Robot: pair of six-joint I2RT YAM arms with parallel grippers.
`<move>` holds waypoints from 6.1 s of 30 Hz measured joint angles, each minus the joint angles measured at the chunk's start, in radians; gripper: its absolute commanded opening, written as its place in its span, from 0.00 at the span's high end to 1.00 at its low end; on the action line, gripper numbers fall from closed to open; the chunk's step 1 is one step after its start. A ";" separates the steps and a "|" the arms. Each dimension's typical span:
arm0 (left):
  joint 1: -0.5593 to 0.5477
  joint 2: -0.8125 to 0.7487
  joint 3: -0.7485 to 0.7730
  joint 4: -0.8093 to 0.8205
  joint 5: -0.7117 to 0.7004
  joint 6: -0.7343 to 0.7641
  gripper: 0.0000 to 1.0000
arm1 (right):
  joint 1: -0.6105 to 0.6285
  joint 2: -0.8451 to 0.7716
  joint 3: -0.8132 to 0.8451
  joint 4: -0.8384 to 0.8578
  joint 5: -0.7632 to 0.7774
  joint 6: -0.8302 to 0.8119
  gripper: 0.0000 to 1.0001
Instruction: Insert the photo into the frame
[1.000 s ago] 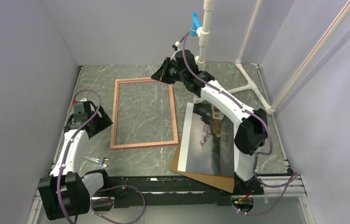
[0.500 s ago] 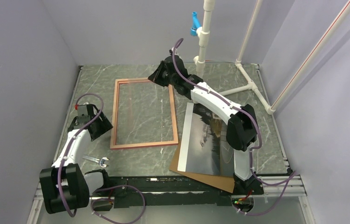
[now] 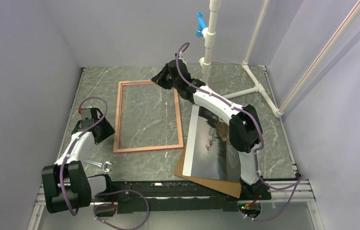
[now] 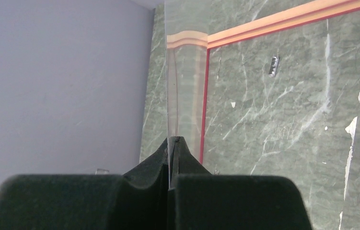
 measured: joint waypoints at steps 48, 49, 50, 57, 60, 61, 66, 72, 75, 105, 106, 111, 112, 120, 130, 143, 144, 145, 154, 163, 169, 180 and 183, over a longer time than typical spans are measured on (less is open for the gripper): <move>0.014 0.146 -0.029 0.195 0.101 -0.005 0.49 | -0.051 0.023 0.002 -0.016 -0.201 0.097 1.00; 0.015 0.147 -0.029 0.196 0.101 -0.005 0.49 | -0.051 0.027 0.002 -0.016 -0.206 0.101 1.00; 0.015 0.147 -0.029 0.196 0.102 -0.005 0.49 | -0.051 0.033 0.002 -0.016 -0.210 0.103 1.00; 0.016 0.148 -0.029 0.199 0.102 -0.005 0.50 | -0.051 0.100 0.003 -0.004 -0.248 0.137 1.00; 0.018 0.150 -0.029 0.203 0.103 -0.005 0.50 | -0.061 0.111 0.003 -0.004 -0.259 0.148 1.00; 0.018 0.150 -0.029 0.203 0.103 -0.005 0.50 | -0.063 0.112 0.003 -0.005 -0.260 0.151 1.00; 0.018 0.151 -0.029 0.204 0.104 -0.005 0.50 | -0.061 0.113 -0.002 0.004 -0.259 0.169 1.00; 0.019 0.151 -0.029 0.206 0.104 -0.005 0.50 | -0.069 0.110 -0.039 0.039 -0.259 0.193 1.00; 0.019 0.151 -0.029 0.206 0.105 -0.005 0.51 | -0.072 0.109 -0.049 0.045 -0.261 0.209 1.00; 0.019 0.158 -0.029 0.217 0.112 -0.005 0.52 | -0.088 0.029 -0.235 0.146 -0.334 0.297 1.00; 0.020 0.159 -0.029 0.218 0.112 -0.005 0.52 | -0.089 0.025 -0.249 0.153 -0.335 0.301 1.00; 0.020 0.160 -0.029 0.219 0.113 -0.005 0.52 | -0.098 0.023 -0.299 0.194 -0.332 0.320 1.00; 0.020 0.160 -0.029 0.219 0.113 -0.005 0.52 | -0.098 0.024 -0.301 0.195 -0.332 0.320 1.00; 0.021 0.167 -0.025 0.222 0.117 -0.005 0.52 | -0.091 0.024 -0.264 0.191 -0.341 0.264 1.00; 0.023 0.176 -0.020 0.228 0.124 -0.005 0.52 | -0.084 0.029 -0.182 0.174 -0.388 0.180 1.00; 0.024 0.179 -0.020 0.233 0.130 -0.005 0.53 | -0.090 0.061 -0.173 0.174 -0.404 0.213 1.00; 0.024 0.179 -0.020 0.233 0.130 -0.005 0.53 | -0.090 0.061 -0.169 0.171 -0.404 0.216 1.00; 0.024 0.179 -0.020 0.233 0.130 -0.005 0.53 | -0.089 0.061 -0.166 0.169 -0.404 0.219 1.00; 0.024 0.182 -0.020 0.239 0.132 -0.005 0.54 | -0.089 0.062 -0.159 0.149 -0.399 0.240 1.00; 0.024 0.185 -0.018 0.241 0.135 -0.005 0.54 | -0.092 0.062 -0.168 0.155 -0.400 0.267 1.00; 0.024 0.190 -0.015 0.245 0.138 -0.005 0.55 | -0.098 0.062 -0.186 0.164 -0.400 0.273 1.00; 0.024 0.191 -0.014 0.246 0.139 -0.005 0.55 | -0.114 0.062 -0.241 0.203 -0.407 0.285 1.00; 0.024 0.192 -0.014 0.246 0.140 -0.005 0.56 | -0.115 0.062 -0.241 0.204 -0.409 0.285 1.00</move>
